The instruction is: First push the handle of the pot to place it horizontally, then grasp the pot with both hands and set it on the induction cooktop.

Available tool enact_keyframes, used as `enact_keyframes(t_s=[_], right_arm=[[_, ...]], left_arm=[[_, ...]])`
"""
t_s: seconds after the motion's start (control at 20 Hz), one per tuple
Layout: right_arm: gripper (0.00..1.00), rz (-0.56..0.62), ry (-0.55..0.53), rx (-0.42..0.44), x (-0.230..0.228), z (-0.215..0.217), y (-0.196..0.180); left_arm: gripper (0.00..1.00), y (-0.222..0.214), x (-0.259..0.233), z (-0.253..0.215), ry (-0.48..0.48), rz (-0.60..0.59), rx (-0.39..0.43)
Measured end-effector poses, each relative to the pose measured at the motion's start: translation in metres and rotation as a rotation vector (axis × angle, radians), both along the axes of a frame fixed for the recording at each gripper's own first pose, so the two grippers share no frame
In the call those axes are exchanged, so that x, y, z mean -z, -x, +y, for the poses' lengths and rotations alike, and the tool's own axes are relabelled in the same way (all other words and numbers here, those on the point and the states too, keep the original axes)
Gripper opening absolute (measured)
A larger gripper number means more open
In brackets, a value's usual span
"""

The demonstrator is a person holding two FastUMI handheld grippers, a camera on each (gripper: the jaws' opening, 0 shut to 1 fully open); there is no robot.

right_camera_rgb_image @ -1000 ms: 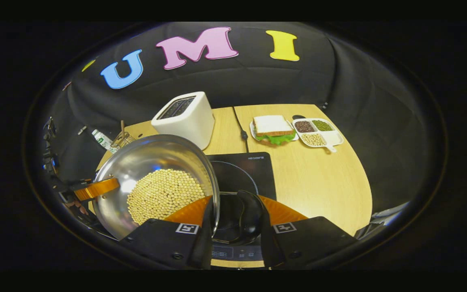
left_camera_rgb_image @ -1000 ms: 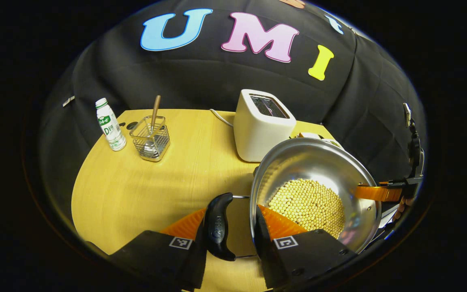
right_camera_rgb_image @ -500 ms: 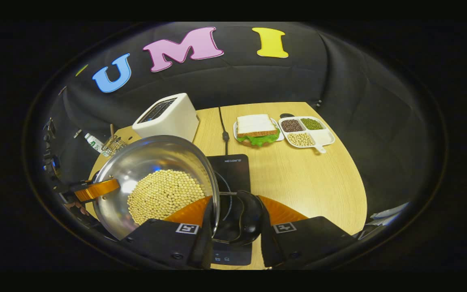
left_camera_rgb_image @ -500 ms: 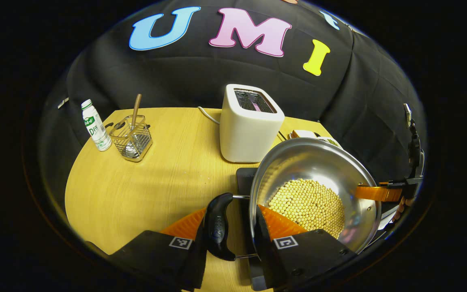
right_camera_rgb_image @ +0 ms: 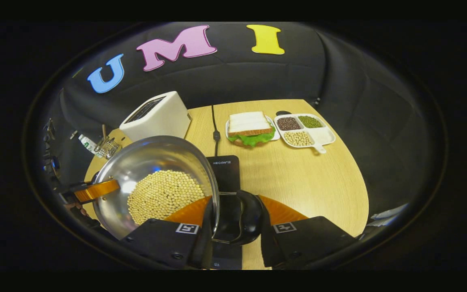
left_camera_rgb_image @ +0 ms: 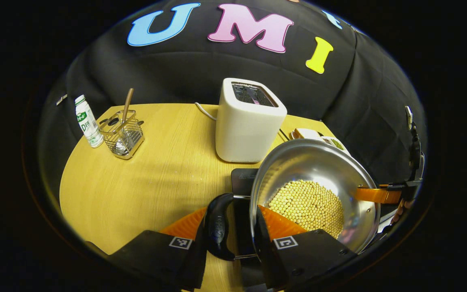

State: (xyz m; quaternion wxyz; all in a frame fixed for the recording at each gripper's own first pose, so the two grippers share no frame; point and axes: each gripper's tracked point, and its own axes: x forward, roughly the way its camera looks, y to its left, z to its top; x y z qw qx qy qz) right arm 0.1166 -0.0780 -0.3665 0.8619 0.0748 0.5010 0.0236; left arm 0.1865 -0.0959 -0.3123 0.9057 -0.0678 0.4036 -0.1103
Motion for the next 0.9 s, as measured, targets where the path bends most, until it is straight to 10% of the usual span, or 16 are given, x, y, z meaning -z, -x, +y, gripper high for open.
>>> enact_keyframes(t_s=[0.9], right_arm=[[0.52, -0.019, -0.023, 0.008, 0.013, -0.003, -0.008]], left_arm=[[0.59, -0.012, 0.01, -0.003, 0.008, -0.014, 0.008]])
